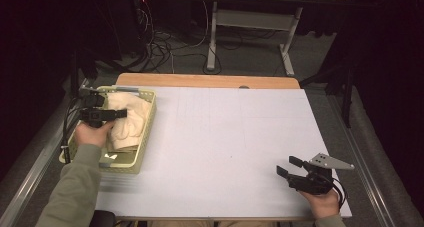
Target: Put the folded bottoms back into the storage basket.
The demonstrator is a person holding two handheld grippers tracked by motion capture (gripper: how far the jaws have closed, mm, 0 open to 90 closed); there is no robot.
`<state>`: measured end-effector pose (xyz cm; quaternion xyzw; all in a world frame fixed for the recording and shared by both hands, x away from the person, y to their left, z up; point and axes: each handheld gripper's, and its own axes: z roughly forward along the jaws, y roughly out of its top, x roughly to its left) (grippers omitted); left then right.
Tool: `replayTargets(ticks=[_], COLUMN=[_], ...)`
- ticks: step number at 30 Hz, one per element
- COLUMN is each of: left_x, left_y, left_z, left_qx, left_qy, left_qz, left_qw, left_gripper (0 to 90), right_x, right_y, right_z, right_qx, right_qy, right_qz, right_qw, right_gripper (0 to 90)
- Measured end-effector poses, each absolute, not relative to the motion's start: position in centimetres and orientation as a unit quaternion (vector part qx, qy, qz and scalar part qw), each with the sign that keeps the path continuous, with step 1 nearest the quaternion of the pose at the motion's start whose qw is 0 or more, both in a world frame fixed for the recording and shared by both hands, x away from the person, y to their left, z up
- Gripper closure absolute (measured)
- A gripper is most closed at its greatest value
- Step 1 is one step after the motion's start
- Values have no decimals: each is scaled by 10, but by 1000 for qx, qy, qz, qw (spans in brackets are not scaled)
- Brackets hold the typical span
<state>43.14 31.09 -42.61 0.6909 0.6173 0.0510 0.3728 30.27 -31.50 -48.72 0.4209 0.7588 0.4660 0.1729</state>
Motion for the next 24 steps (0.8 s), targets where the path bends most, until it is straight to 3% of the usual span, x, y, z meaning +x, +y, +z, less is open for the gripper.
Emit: replayTargets(ticks=[13,24], left_x=[437,441], left_y=[309,314], left_z=[-434,-444], left_qx=[697,694], left_qy=[618,630], left_qz=[79,81], left_qw=[355,339], left_gripper=[528,418], right_x=[303,303], right_y=[-315,-314], right_z=[-487,-488], right_qx=[422,421], right_qy=[759,760], right_qz=[466,465], right_qw=[172,171], right_gripper=[327,326])
